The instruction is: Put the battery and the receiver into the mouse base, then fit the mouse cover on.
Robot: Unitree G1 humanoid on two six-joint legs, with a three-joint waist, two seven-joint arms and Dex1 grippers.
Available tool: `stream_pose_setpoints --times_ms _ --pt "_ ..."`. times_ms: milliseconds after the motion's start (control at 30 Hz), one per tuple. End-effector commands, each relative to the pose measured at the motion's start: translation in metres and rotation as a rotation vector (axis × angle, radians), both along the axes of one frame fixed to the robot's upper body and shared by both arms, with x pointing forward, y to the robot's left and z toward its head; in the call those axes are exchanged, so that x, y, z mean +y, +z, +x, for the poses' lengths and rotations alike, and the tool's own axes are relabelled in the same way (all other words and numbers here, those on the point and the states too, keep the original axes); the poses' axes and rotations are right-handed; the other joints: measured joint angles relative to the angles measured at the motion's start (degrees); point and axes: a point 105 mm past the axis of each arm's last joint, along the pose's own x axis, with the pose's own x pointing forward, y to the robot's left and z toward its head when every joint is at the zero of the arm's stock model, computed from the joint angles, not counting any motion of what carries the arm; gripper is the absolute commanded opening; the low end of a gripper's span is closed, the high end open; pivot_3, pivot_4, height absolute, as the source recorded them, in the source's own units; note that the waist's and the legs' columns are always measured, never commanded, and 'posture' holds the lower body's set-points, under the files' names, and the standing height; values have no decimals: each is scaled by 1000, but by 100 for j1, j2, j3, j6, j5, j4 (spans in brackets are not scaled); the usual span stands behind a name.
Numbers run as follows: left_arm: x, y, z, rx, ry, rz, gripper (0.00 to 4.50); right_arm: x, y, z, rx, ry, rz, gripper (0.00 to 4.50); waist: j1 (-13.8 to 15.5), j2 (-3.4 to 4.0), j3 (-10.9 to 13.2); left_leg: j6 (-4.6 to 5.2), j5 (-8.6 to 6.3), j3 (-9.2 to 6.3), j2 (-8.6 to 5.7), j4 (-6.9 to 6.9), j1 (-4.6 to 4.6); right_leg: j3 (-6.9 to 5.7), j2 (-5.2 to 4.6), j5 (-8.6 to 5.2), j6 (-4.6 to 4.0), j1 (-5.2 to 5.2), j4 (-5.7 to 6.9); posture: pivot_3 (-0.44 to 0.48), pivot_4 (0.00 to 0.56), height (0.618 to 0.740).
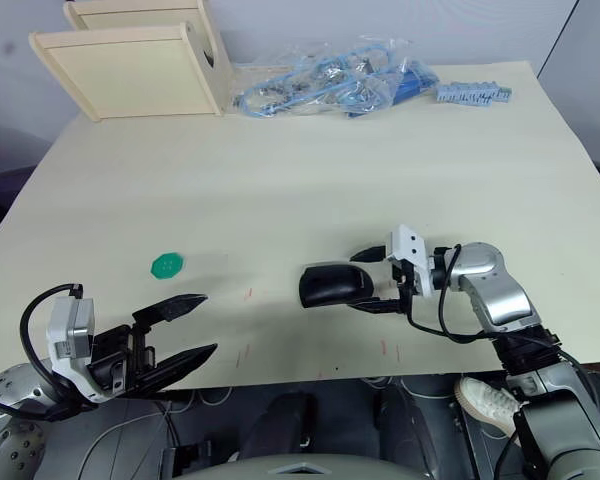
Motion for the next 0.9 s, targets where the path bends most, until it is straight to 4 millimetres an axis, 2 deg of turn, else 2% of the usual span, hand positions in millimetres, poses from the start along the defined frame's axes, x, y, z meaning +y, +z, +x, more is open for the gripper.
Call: stream_pose_setpoints --times_ms 33,433,467,900 --pt "-1 7 -3 -28 -13 -2 4500 3 6 2 -52 26 -5 4462 1 0 0 0 0 0 0 0 0 0 0 0 0 0 0 0 150 740" --pt "0 7 -4 -28 -5 2 4500 5 4 5 -60 30 -7 4462 0 0 0 0 0 0 0 0 0 0 0 0 0 0 0 0 150 740" --pt "0 7 -4 -28 -4 3 4500 5 4 5 -61 29 -8 4075 1 0 0 0 0 0 0 0 0 0 0 0 0 0 0 0 150 740" --pt "0 6 -4 -28 -2 3 4500 4 4 6 -70 34 -18 4075 1 0 0 0 0 0 0 0 0 0 0 0 0 0 1 0 150 740"
